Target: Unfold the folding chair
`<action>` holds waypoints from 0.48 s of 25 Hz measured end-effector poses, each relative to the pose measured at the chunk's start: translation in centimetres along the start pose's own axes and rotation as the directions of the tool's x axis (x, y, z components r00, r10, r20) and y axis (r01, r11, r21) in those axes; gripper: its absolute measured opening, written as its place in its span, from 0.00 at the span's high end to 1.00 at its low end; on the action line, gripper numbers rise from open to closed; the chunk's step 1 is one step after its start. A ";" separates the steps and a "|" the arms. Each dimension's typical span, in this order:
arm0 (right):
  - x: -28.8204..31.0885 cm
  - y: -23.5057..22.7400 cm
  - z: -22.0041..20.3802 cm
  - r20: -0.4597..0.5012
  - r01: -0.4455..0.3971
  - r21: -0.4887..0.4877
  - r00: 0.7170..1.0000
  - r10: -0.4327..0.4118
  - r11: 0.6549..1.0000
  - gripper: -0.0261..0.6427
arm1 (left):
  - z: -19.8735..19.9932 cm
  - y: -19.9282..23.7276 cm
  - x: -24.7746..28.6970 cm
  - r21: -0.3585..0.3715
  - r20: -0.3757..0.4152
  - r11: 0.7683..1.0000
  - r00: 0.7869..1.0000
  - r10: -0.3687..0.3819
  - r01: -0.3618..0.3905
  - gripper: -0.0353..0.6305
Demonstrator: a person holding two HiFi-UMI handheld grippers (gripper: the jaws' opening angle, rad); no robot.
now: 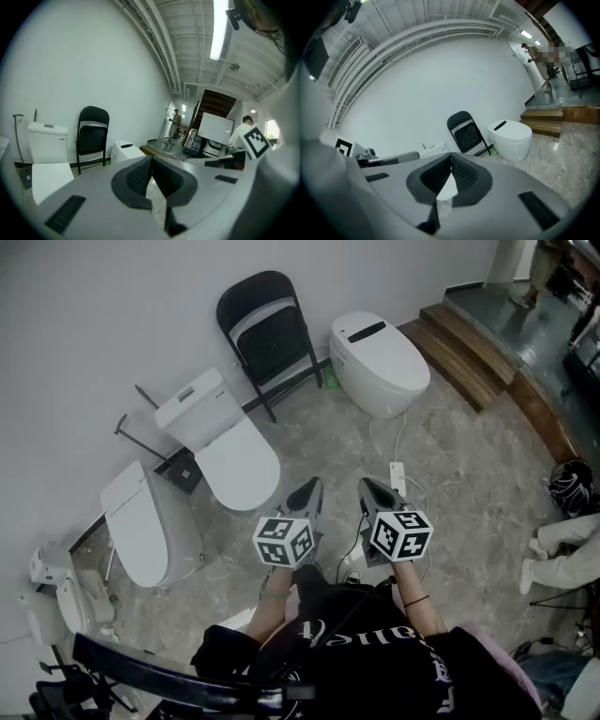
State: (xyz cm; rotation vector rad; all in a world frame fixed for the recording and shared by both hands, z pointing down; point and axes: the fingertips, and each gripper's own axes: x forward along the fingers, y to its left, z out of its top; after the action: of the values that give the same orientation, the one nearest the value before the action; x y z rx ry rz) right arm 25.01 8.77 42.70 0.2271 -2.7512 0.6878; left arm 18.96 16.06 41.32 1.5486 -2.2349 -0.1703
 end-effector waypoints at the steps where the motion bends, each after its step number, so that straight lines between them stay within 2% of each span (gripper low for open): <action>1: 0.2 -0.6 0.1 -0.004 -0.001 -0.002 1.000 0.001 1.000 0.94 | -0.3 -0.3 0.3 0.005 -0.007 1.000 1.000 0.001 -0.001 0.94; 6: 1.7 -2.6 0.1 -0.022 -0.009 0.028 1.000 0.010 1.000 0.94 | -1.6 -0.3 1.5 -0.005 -0.049 1.000 0.999 0.008 -0.008 0.94; 9: 4.0 -2.7 0.5 -0.034 -0.021 0.019 0.999 0.021 1.000 0.94 | -1.1 2.2 2.8 -0.044 -0.043 0.999 0.999 0.030 -0.032 0.94; 12: 7.1 -3.1 1.0 -0.048 -0.027 0.022 0.998 0.028 0.999 0.94 | 0.0 5.2 5.0 -0.045 -0.040 0.998 0.998 0.048 -0.049 0.94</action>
State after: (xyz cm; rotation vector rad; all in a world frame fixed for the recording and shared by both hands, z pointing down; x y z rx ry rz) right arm 18.73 4.98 45.47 0.1754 -2.7072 0.7200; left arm 12.97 13.44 44.32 1.4603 -2.2204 -0.1742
